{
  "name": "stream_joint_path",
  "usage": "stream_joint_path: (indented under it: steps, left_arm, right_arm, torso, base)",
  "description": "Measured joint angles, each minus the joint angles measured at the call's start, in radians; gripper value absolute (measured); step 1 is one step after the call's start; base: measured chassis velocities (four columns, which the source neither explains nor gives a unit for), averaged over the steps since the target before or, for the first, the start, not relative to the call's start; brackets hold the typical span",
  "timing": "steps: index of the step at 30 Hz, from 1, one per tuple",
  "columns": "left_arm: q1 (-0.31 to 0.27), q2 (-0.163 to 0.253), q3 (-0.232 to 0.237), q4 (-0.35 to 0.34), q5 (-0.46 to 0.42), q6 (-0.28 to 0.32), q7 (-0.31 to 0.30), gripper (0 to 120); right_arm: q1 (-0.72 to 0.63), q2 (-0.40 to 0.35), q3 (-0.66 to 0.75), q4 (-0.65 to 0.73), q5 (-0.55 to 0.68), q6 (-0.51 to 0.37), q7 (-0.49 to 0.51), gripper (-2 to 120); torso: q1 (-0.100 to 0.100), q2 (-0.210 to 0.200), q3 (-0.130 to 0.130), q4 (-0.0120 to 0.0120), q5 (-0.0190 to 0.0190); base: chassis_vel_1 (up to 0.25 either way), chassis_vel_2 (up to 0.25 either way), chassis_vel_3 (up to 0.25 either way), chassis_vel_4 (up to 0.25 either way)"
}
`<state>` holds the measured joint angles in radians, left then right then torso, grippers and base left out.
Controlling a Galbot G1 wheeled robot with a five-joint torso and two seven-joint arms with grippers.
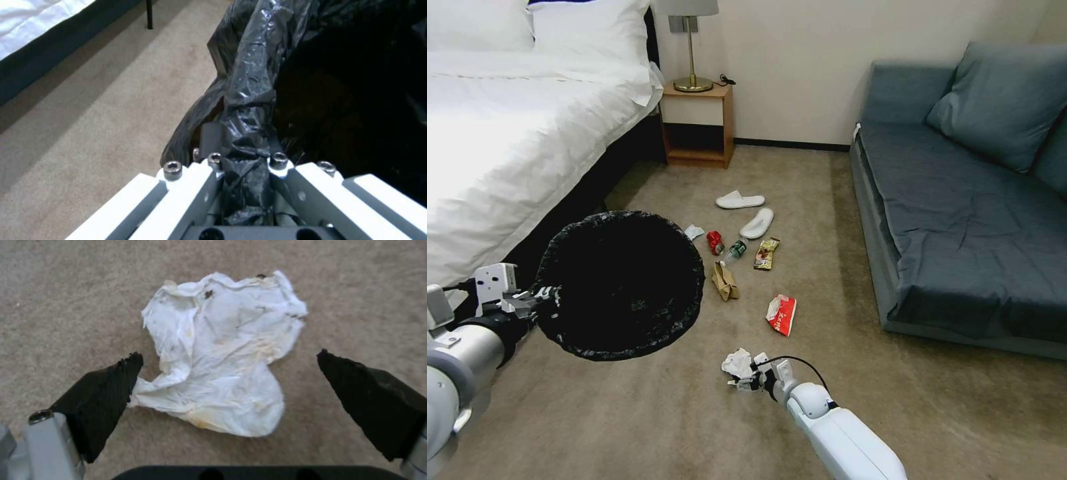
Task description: Pick up the trash bin, then pick up the garbage on the floor and place it into the trash bin.
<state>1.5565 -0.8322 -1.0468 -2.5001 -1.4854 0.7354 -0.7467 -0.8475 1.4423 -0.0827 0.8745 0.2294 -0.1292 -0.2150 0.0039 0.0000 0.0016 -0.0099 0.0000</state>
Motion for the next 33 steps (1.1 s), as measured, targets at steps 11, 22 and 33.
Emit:
stream_joint_path:
  steps: [11,22,33]
  left_arm:
    - [0.006,-0.006,0.000,0.000,0.002,0.000,-0.004,2]
    - [0.015,-0.013,-0.005,0.000,0.005,0.000,-0.005,2]
    - [0.013,-0.016,-0.004,0.000,0.005,0.000,-0.005,2]
  right_arm:
    - [0.041,0.065,0.024,-0.117,-0.057,0.029,-0.017,100]
    - [0.053,0.069,0.036,-0.134,-0.060,0.032,-0.030,89]
    - [0.046,0.066,0.039,-0.131,-0.056,0.032,-0.016,54]
  torso:
    - [0.000,0.000,0.000,-0.0002,-0.0002]
    - [0.000,0.000,0.000,-0.0002,-0.0001]
    - [0.000,0.000,0.000,-0.0009,-0.0006]
  base:
    - [0.000,0.000,0.000,0.000]
    - [0.000,0.000,0.000,0.000]
    - [0.000,0.000,0.000,0.000]
